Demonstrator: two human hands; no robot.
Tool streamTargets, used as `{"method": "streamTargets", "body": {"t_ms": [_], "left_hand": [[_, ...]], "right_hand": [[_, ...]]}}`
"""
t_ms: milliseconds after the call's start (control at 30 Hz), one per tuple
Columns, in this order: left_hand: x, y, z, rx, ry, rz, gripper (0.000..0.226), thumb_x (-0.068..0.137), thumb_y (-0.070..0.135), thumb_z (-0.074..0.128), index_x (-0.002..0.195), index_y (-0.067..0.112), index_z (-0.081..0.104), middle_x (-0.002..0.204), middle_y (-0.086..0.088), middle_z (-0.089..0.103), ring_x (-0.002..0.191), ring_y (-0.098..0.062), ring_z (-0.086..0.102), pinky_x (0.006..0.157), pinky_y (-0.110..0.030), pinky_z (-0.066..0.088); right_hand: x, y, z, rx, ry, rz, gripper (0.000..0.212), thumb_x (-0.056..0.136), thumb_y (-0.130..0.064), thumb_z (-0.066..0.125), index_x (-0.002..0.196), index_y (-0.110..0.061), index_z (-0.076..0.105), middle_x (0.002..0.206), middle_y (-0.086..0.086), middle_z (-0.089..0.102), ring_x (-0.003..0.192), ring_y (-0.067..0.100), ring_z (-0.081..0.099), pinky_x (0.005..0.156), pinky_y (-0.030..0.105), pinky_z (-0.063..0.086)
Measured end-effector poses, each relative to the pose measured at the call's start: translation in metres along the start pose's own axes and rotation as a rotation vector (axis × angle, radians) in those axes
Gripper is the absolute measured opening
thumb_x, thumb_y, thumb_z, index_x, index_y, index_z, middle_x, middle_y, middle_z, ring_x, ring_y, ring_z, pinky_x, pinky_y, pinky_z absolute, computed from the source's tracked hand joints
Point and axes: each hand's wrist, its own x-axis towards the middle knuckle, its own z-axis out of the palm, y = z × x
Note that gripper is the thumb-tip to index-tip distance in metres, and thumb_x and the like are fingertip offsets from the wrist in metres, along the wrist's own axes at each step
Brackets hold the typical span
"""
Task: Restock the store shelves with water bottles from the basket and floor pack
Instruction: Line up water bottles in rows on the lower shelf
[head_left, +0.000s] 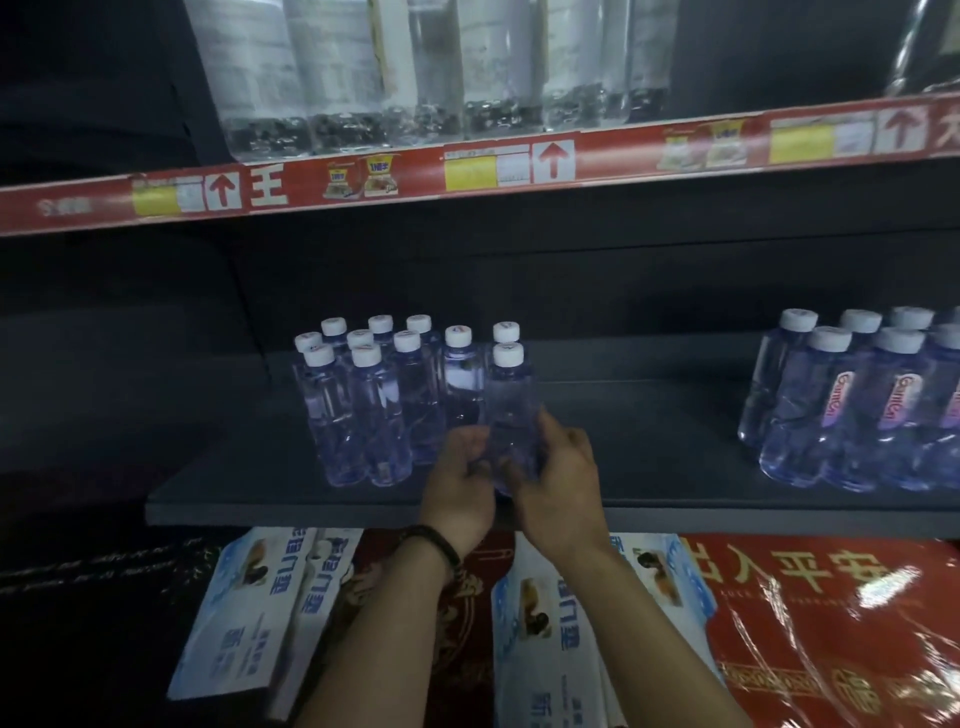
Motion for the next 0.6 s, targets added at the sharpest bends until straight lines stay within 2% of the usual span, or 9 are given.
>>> {"method": "streamTargets", "body": {"t_ms": [67,133,200,267,367,400,500,600], "left_hand": [[0.005,-0.006,0.012,0.005,-0.023,-0.005,0.042,0.104,0.002,0.042,0.105,0.040,0.061,0.120,0.002,0.067,0.117,-0.022,0.065,0.107,-0.054,0.053],[0.005,-0.002,0.023,0.007,-0.067,-0.008,0.034,0.106,0.008,0.044,0.109,0.038,0.060,0.122,0.003,0.068,0.115,-0.020,0.066,0.105,-0.053,0.055],[0.006,0.004,0.034,-0.033,-0.121,-0.026,0.025,0.109,0.015,0.049,0.123,0.034,0.056,0.125,0.002,0.068,0.113,-0.020,0.068,0.101,-0.050,0.058],[0.011,0.014,0.046,-0.082,-0.198,-0.053,0.027,0.108,0.021,0.054,0.131,0.032,0.058,0.119,0.002,0.072,0.108,-0.022,0.072,0.097,-0.051,0.061],[0.026,0.035,0.064,0.039,-0.354,-0.029,0.018,0.108,0.026,0.056,0.118,0.037,0.066,0.107,0.001,0.075,0.094,-0.022,0.077,0.094,-0.048,0.062],[0.031,0.041,0.071,0.061,-0.402,-0.040,0.016,0.107,0.027,0.057,0.119,0.035,0.065,0.108,-0.002,0.075,0.094,-0.024,0.077,0.094,-0.047,0.062],[0.041,0.045,0.091,0.071,-0.506,-0.048,0.026,0.106,0.027,0.060,0.132,0.024,0.058,0.118,-0.009,0.072,0.105,-0.030,0.076,0.094,-0.041,0.062],[0.046,0.041,0.109,0.088,-0.568,-0.007,0.026,0.106,0.026,0.059,0.132,0.021,0.055,0.125,-0.003,0.068,0.101,-0.028,0.078,0.094,-0.044,0.062]], "right_hand": [[0.002,0.004,-0.014,-0.027,0.031,0.050,0.057,0.091,-0.013,0.074,0.141,-0.033,0.057,0.114,0.000,0.052,0.102,0.000,0.042,0.097,0.013,0.045],[0.004,0.009,-0.029,-0.057,0.053,0.075,0.054,0.086,-0.020,0.077,0.135,-0.034,0.059,0.115,0.004,0.052,0.109,0.005,0.037,0.100,0.026,0.046],[0.004,0.015,-0.046,-0.093,0.052,0.071,0.053,0.082,-0.023,0.079,0.130,-0.031,0.059,0.108,-0.002,0.051,0.112,0.013,0.035,0.098,0.030,0.045],[0.008,0.022,-0.063,-0.150,0.020,0.058,0.051,0.083,-0.024,0.080,0.129,-0.028,0.057,0.103,-0.005,0.055,0.107,0.013,0.035,0.093,0.030,0.045],[0.017,0.038,-0.090,-0.216,0.023,0.094,0.050,0.086,-0.023,0.079,0.130,-0.025,0.058,0.114,0.001,0.060,0.103,0.012,0.044,0.078,0.017,0.039],[0.019,0.043,-0.100,-0.217,0.055,0.108,0.050,0.086,-0.022,0.080,0.131,-0.024,0.059,0.117,0.001,0.061,0.103,0.012,0.051,0.077,0.016,0.041],[0.017,0.057,-0.120,-0.185,0.166,0.141,0.056,0.088,-0.022,0.083,0.136,-0.023,0.055,0.115,-0.001,0.068,0.104,0.016,0.066,0.087,0.030,0.056],[0.013,0.064,-0.130,-0.191,0.269,0.122,0.050,0.088,-0.018,0.083,0.126,-0.025,0.052,0.110,-0.003,0.066,0.100,0.015,0.065,0.088,0.037,0.058]]}}
